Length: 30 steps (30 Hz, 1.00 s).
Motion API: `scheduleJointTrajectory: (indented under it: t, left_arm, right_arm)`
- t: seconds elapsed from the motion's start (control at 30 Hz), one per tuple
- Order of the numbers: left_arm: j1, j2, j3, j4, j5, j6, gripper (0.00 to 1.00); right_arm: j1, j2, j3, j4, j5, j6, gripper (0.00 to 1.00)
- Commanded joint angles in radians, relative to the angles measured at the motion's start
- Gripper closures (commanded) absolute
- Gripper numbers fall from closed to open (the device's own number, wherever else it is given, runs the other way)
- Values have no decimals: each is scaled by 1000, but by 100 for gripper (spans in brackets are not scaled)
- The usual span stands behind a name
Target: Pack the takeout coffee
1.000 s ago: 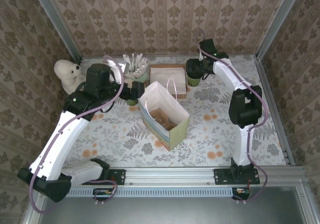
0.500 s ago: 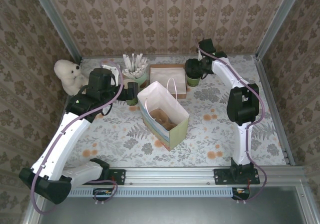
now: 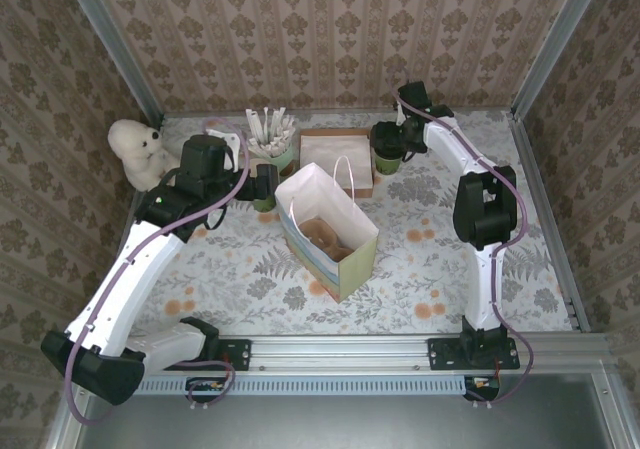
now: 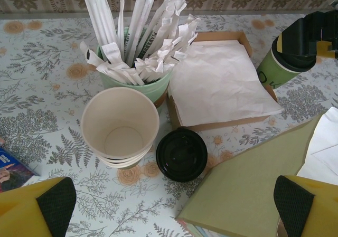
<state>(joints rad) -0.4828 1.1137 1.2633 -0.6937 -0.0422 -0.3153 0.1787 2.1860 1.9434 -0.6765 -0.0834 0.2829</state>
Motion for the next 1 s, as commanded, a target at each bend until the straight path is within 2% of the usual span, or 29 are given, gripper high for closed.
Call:
scheduleJointTrajectory:
  t: [0.0, 0.27, 0.4, 0.6, 0.77, 0.97]
  left_arm:
    - [7, 1, 1, 17, 1, -18, 0]
    - [6, 3, -4, 20, 4, -17, 0]
    - [8, 3, -5, 28, 10, -20, 0]
    - [7, -5, -11, 27, 1, -31, 0]
    - [9, -27, -28, 28, -40, -57, 0]
    - [13, -87, -73, 60, -93, -113, 0]
  right_arm:
    - [-4, -20, -20, -1, -21, 24, 5]
    - [-10, -66, -65, 31, -36, 24, 17]
    - [-12, -128, -127, 35, -27, 32, 18]
    - [-12, -281, -323, 69, -36, 55, 17]
    - [-7, -453, -549, 134, -60, 96, 17]
    - [22, -615, -727, 134, -64, 110, 17]
